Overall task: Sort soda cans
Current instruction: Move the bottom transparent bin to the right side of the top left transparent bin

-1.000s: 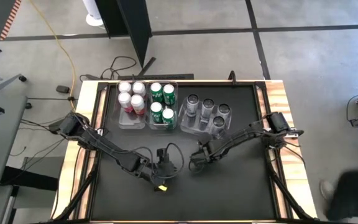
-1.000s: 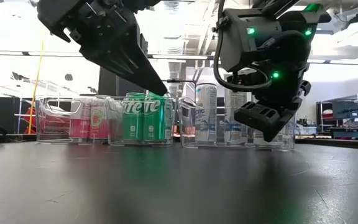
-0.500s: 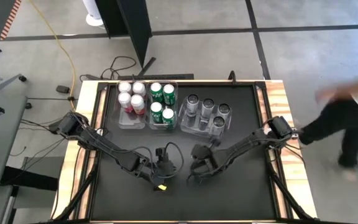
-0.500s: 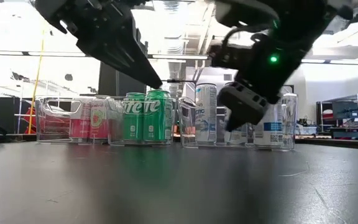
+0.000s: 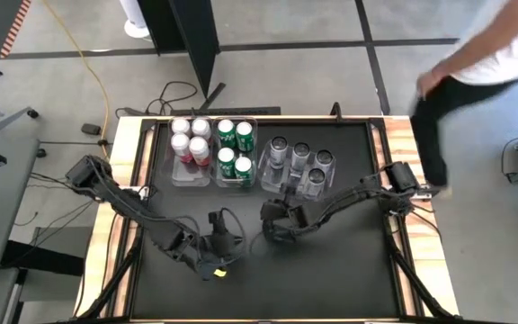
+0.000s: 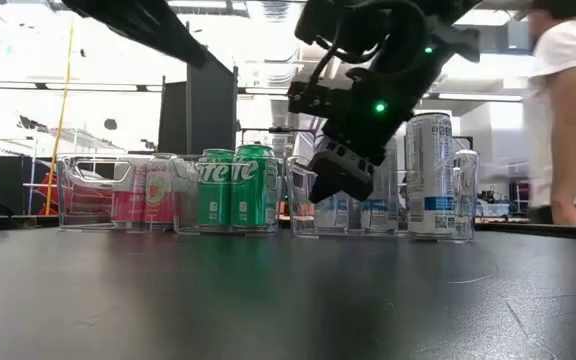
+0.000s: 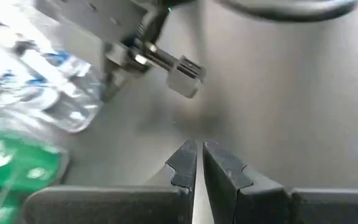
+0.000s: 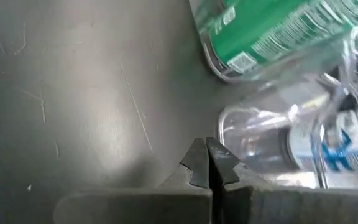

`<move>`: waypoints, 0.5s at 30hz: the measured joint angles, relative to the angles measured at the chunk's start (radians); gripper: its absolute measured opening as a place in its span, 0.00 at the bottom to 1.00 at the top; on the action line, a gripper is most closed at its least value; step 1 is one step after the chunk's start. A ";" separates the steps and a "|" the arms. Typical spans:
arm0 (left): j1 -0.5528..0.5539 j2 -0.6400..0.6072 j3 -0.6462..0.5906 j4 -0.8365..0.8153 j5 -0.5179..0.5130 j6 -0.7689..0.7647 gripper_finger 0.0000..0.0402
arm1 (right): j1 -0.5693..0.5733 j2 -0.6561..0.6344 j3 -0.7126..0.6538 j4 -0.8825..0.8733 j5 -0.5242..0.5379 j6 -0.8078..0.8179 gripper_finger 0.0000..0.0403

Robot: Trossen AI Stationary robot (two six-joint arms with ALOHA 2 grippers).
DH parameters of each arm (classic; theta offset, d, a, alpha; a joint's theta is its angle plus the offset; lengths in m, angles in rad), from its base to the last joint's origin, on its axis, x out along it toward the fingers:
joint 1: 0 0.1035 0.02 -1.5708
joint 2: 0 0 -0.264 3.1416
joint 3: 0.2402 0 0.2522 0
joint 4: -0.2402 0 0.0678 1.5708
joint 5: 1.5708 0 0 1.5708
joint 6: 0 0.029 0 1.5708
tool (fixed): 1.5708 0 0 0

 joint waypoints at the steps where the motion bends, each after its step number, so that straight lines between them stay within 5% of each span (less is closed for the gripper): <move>1: -0.011 -0.014 0.000 -0.024 -0.025 -0.013 0.06 | -0.009 0.000 0.000 0.014 -0.015 -0.027 0.00; 15: -0.176 -0.117 0.000 -0.248 -0.326 -0.200 0.06 | -0.130 0.000 0.000 0.135 -0.044 -0.160 0.00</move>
